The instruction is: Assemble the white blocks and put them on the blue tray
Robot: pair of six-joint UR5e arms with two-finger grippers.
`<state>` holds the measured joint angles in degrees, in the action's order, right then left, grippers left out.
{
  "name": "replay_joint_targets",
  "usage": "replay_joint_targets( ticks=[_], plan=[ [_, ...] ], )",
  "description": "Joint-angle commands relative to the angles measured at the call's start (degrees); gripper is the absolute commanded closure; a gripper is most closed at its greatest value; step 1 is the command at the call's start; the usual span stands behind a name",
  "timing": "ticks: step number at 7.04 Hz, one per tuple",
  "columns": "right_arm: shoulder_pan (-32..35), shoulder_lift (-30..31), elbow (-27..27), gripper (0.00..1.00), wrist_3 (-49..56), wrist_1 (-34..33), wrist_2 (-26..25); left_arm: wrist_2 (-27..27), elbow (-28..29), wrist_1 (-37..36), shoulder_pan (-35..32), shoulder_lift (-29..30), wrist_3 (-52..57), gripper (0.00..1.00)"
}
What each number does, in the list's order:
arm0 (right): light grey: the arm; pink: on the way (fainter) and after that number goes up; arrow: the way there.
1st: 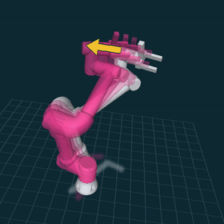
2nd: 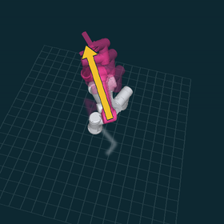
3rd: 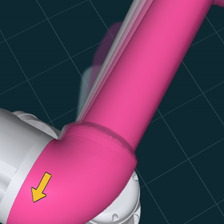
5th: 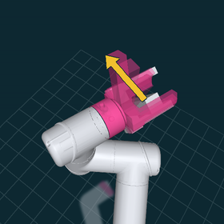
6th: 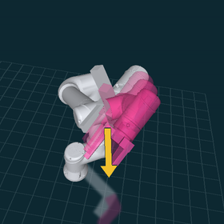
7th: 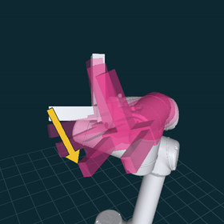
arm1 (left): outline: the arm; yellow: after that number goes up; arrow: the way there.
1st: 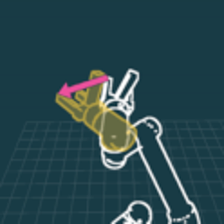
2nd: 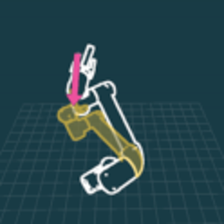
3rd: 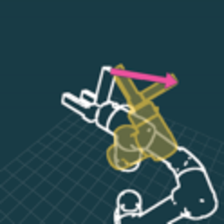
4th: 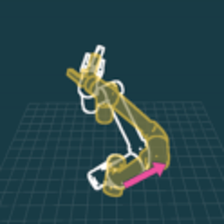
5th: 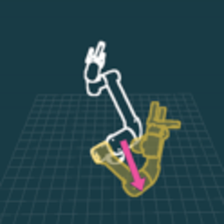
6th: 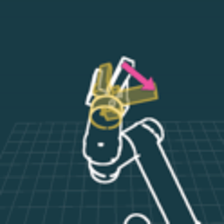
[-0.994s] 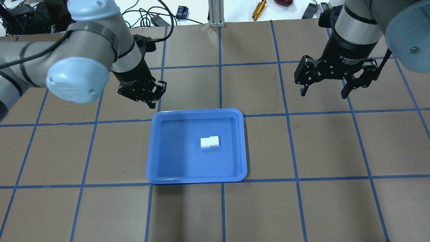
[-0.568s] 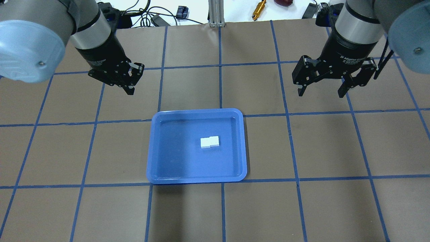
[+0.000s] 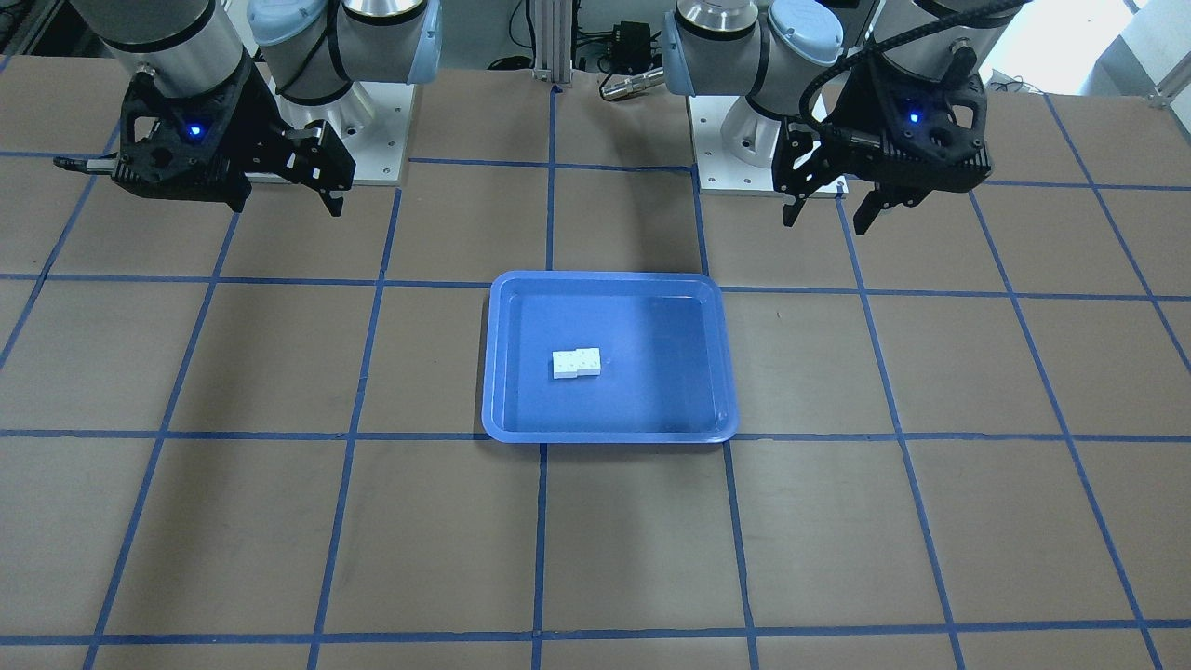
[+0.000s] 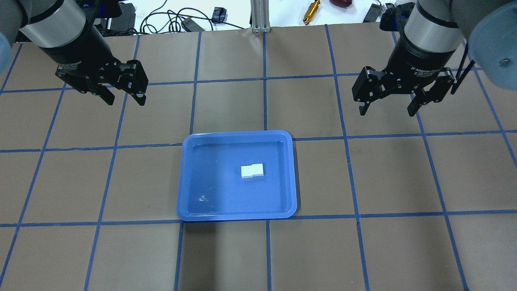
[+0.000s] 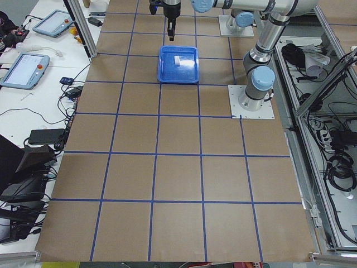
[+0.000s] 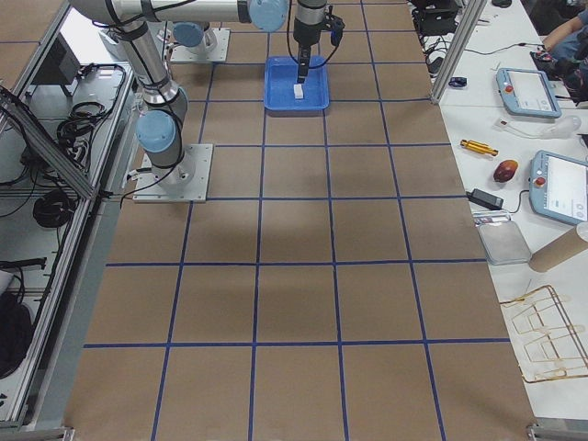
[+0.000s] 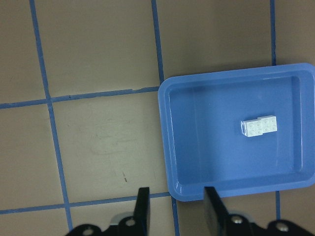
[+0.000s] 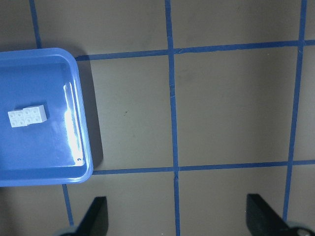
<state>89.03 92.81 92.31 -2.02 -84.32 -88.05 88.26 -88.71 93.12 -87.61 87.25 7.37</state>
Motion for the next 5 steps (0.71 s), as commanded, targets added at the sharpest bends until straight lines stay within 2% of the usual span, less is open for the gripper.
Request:
replay_joint_targets(
  ticks=[1,3,5],
  plan=[
    [0.0,0.26,-0.03,0.0,0.0,-0.14,-0.02,0.16,-0.67,-0.13,-0.63,-0.16,-2.43,0.0],
    [0.0,0.26,-0.03,0.0,-0.09,-0.31,-0.1,0.94,0.12,-0.57,-1.25,0.54,-5.52,0.0],
    [0.09,0.52,0.06,0.0,-0.44,-0.32,-2.64,2.1,0.2,-0.83,-1.25,0.64,-5.0,0.0]
  ],
)
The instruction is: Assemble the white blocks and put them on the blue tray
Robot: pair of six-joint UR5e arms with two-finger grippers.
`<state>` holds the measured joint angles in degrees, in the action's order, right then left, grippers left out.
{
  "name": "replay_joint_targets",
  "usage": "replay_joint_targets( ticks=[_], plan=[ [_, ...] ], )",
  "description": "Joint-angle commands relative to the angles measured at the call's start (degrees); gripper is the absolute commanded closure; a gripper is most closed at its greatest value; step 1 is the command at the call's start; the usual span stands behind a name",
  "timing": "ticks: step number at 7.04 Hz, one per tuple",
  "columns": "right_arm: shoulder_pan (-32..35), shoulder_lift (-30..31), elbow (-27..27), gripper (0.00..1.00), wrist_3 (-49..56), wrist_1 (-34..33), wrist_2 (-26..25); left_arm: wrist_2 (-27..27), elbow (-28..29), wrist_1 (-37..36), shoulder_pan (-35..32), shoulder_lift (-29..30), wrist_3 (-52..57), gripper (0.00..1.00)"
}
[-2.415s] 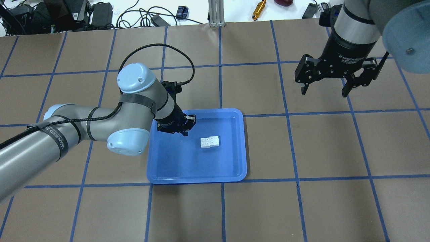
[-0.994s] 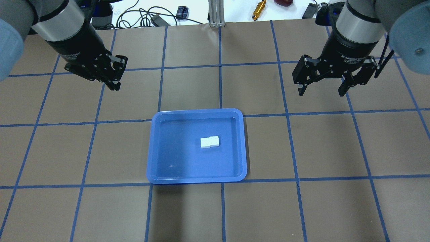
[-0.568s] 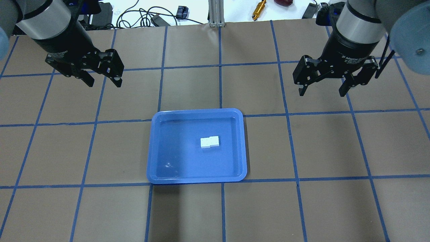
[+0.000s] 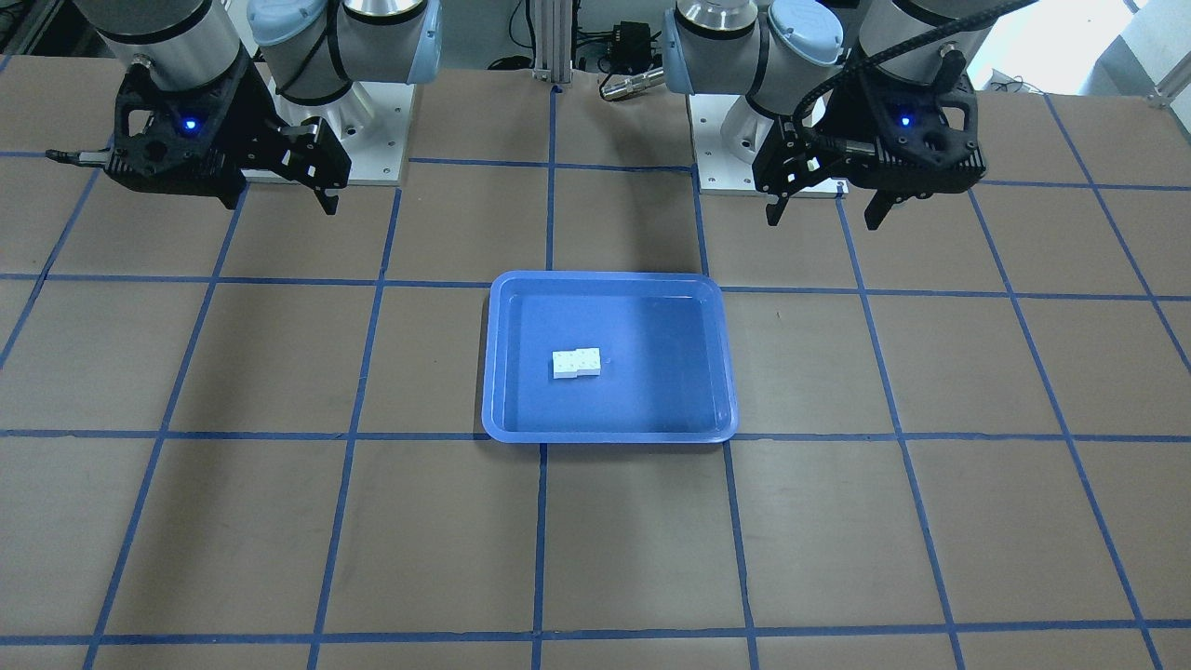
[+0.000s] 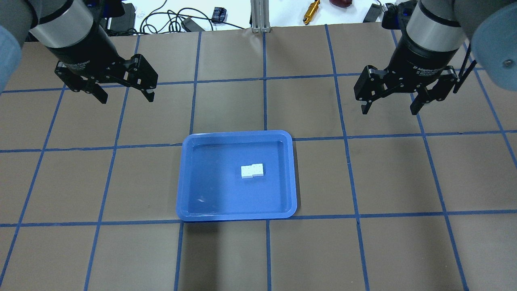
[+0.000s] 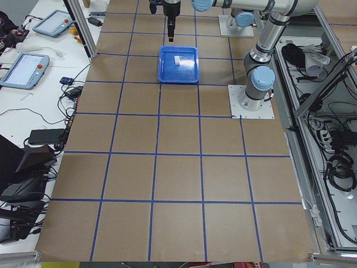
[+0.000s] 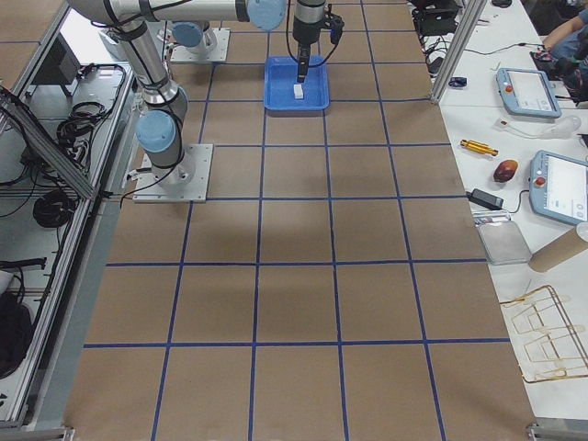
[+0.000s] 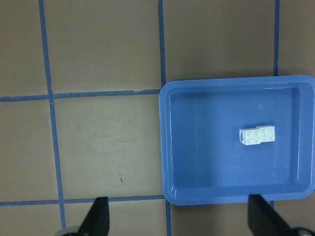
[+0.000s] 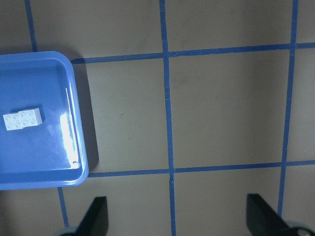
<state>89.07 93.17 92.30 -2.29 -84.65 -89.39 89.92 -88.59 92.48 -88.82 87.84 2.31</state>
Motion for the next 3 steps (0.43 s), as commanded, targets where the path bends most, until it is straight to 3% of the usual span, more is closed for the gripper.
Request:
replay_joint_targets(
  ticks=[1,3],
  plan=[
    [0.14,0.17,0.08,0.0,-0.08,-0.08,-1.22,0.43,0.17,-0.45,-0.04,-0.3,1.37,0.0],
    [0.14,0.26,-0.01,0.0,-0.08,-0.08,-1.05,0.35,0.0,-0.46,0.58,-0.48,6.21,0.0]
  ],
)
